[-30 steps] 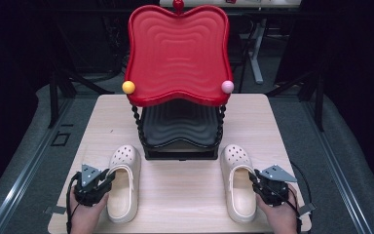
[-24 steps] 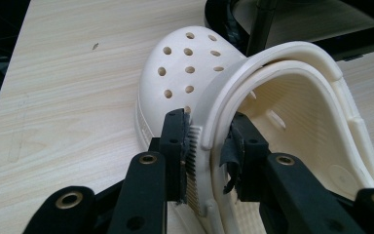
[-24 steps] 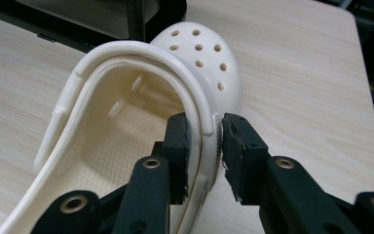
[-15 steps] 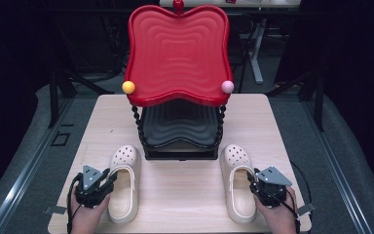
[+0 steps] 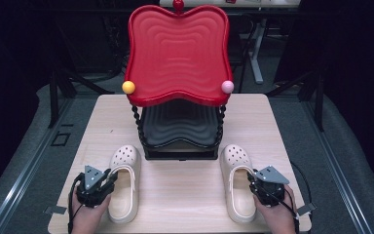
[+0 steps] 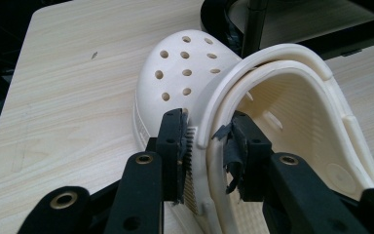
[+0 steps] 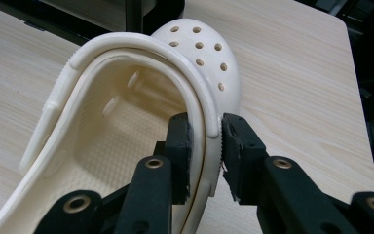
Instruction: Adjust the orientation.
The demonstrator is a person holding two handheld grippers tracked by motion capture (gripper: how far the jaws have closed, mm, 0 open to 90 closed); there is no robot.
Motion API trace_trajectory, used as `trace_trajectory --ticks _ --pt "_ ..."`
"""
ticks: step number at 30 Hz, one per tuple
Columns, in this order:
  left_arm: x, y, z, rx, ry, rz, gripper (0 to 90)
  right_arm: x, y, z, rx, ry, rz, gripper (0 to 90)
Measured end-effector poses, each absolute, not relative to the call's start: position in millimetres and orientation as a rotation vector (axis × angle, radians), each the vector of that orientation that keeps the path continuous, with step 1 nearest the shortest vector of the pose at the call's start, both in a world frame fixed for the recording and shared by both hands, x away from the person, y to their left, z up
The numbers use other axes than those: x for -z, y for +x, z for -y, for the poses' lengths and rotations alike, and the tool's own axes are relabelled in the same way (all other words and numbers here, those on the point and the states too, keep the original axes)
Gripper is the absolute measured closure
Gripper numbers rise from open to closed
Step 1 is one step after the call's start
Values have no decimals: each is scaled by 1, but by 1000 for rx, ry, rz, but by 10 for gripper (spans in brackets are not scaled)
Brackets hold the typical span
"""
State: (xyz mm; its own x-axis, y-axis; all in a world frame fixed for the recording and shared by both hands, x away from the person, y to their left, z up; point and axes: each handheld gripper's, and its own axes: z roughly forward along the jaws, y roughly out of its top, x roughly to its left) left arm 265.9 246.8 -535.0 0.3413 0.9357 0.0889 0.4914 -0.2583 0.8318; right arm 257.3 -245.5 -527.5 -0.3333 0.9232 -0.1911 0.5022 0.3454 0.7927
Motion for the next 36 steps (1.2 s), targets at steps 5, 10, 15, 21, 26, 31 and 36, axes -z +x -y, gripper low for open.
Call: trace_trajectory --ticks 5,10,15,21,26,31,36 --pt "534 266 -247 -784 1889 -1256 713 527 259 246 -850 1267 -1964 741" --pt "533 267 -246 -790 1898 -1263 737 525 259 247 -849 1304 -1957 755" --pt "529 266 -253 -764 1888 -1282 747 524 258 245 -859 1329 -1943 758" --pt "520 260 -258 -718 1862 -1268 748 513 249 243 -877 1347 -1919 767" --pt "510 254 -255 -725 1882 -1221 750 499 241 234 -888 1320 -1896 767" --pt "500 246 -254 -721 1871 -1181 750 488 232 228 -904 1314 -1883 767" --pt "489 236 -252 -710 1857 -1148 750 479 219 229 -949 1303 -1875 767"
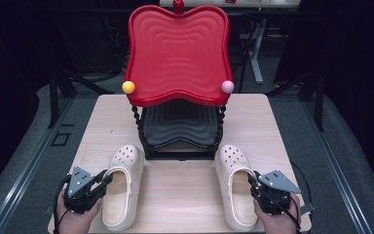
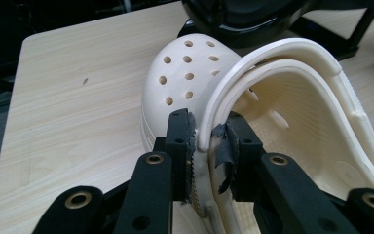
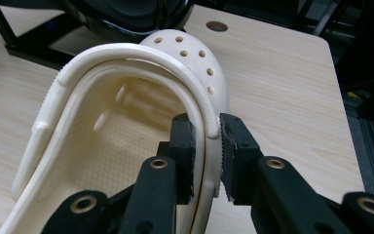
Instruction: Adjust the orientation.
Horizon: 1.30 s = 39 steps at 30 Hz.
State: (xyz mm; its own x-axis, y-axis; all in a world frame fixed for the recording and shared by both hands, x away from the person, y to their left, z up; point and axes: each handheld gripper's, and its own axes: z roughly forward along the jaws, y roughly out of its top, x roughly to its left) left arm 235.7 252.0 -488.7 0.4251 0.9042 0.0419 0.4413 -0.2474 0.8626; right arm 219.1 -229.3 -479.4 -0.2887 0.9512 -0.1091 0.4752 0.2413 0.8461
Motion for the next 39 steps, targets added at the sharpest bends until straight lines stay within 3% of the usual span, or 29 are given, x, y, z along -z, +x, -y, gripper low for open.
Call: trace_trajectory --ticks 8,39 --pt "481 230 -247 -701 1850 -1114 750 468 206 228 -1012 1275 -1854 766" --pt "449 233 -208 -682 1860 -959 750 439 216 197 -1089 1155 -1877 764"
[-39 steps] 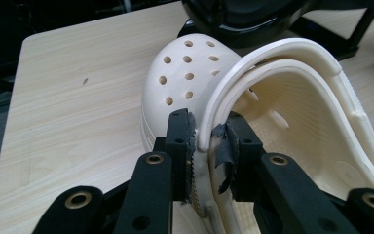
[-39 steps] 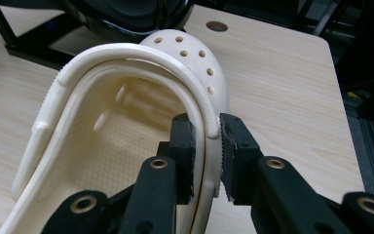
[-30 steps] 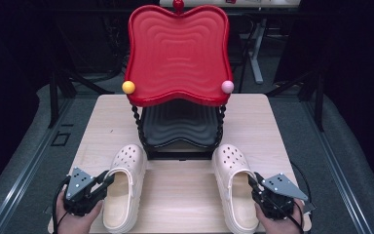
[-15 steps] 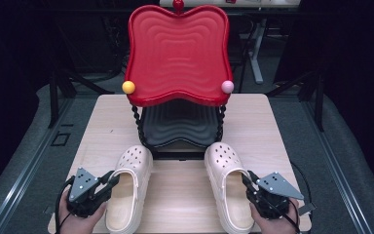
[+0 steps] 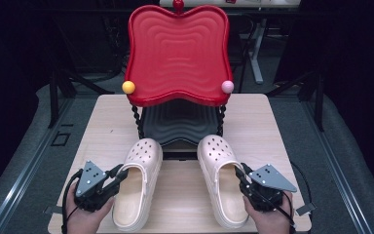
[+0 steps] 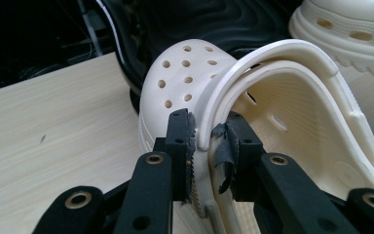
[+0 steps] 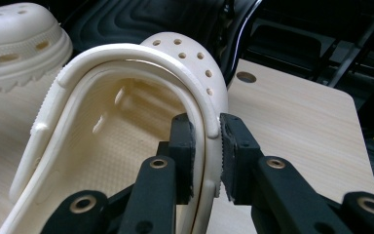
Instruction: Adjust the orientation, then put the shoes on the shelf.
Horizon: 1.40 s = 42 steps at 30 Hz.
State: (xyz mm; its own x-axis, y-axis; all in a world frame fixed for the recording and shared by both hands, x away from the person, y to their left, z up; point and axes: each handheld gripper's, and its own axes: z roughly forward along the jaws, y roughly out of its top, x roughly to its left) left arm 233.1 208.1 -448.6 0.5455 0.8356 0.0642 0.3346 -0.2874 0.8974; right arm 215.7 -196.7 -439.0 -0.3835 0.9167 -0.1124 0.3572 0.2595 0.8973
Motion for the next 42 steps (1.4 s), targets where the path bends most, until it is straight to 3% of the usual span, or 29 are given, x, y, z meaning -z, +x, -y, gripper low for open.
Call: trace_trajectory --ticks 21,42 --pt "430 270 -165 -700 1861 -883 750 423 244 172 -1135 1133 -1844 764" --pt "435 295 -153 -727 1856 -910 751 432 282 148 -1124 1164 -1878 763"
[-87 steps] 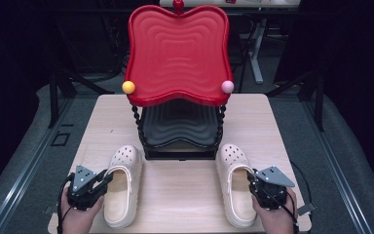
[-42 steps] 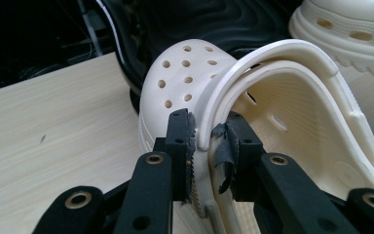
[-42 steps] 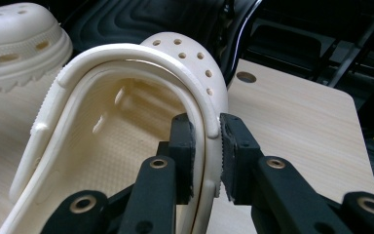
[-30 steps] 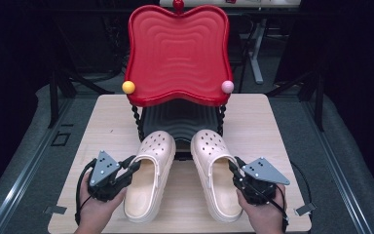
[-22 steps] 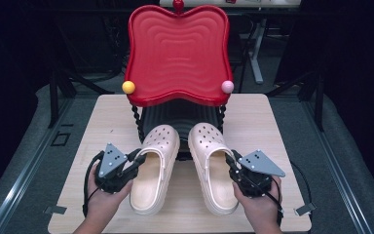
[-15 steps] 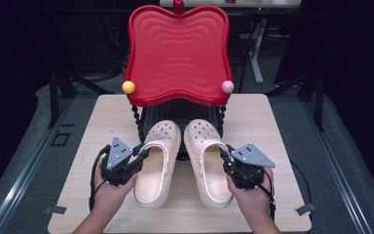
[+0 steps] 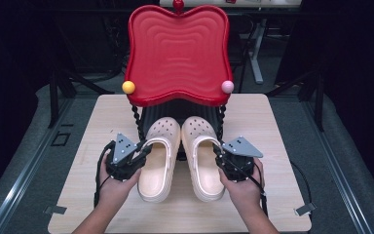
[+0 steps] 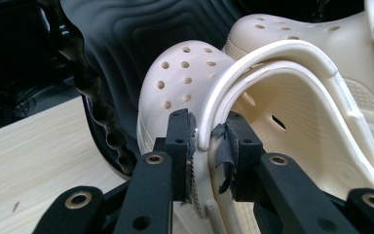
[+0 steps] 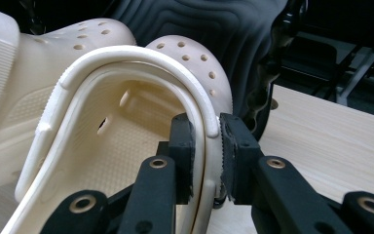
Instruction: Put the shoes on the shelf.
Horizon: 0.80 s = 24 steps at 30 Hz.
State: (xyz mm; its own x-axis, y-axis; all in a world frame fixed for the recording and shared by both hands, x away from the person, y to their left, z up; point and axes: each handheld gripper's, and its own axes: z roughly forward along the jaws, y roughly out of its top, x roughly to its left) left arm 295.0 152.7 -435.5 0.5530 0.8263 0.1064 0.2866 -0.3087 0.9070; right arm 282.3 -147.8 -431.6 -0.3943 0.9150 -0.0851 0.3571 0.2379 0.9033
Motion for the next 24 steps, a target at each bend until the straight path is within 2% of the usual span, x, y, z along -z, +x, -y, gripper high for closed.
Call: trace_trajectory --ticks 11,24 --pt "439 317 -154 -711 1824 -940 751 432 301 133 -1124 1132 -1873 760" --pt "440 340 -146 -771 1820 -935 746 432 327 121 -1149 1191 -1814 753"
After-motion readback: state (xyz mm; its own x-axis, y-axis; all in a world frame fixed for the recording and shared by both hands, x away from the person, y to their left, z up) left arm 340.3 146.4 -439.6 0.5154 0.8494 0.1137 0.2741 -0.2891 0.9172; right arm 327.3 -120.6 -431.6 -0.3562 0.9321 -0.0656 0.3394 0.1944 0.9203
